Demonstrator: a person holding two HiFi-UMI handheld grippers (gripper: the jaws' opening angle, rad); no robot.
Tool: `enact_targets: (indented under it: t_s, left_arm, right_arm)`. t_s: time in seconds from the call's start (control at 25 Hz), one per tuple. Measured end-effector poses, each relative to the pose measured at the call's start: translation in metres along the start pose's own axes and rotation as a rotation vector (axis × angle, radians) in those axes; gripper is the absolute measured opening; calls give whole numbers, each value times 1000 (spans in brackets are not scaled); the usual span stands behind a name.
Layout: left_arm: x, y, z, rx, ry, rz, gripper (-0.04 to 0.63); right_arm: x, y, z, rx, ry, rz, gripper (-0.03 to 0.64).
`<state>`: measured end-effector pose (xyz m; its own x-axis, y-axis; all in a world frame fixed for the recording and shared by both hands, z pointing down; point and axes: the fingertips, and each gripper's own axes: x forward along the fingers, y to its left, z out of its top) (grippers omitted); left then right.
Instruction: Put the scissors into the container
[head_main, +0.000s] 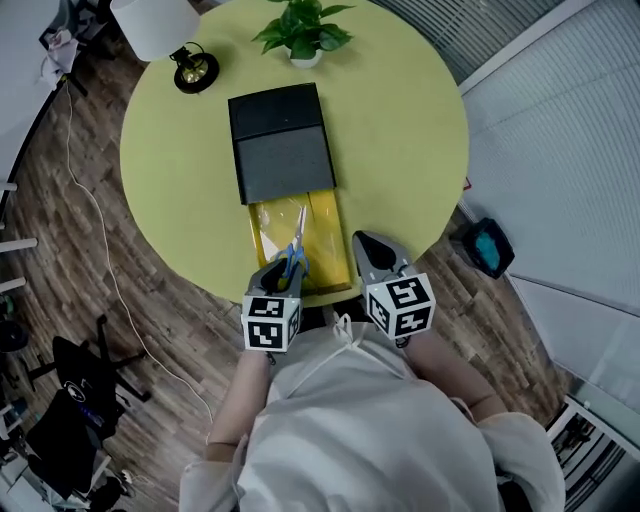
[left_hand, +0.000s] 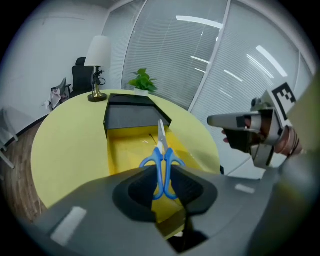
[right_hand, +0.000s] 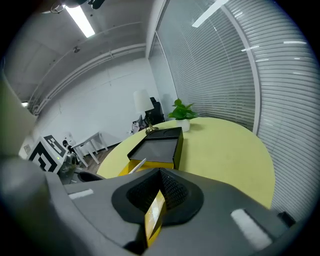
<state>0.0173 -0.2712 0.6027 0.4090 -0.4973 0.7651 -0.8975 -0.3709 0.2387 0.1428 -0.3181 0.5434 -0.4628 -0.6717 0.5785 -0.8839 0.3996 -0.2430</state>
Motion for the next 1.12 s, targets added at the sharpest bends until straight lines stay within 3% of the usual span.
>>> enact_targets:
  t_s: [0.36,0.68,0.92,1.12]
  left_arm:
    - [35,-1,-19,-141,140,53,92]
    - [61,3,-29,-162,209,88,92]
    - [67,3,-33,-193,225,85,94]
    - [63,2,-29,-225,182,61,117]
  right_arm:
    - [23,-13,-8,-18,77,88,-2]
    - [26,-31,-9,-22,94,89,-2]
    - [23,-37,-12,-14,101,79,-2]
    - [17,-33,-14,-14,100,75,-2]
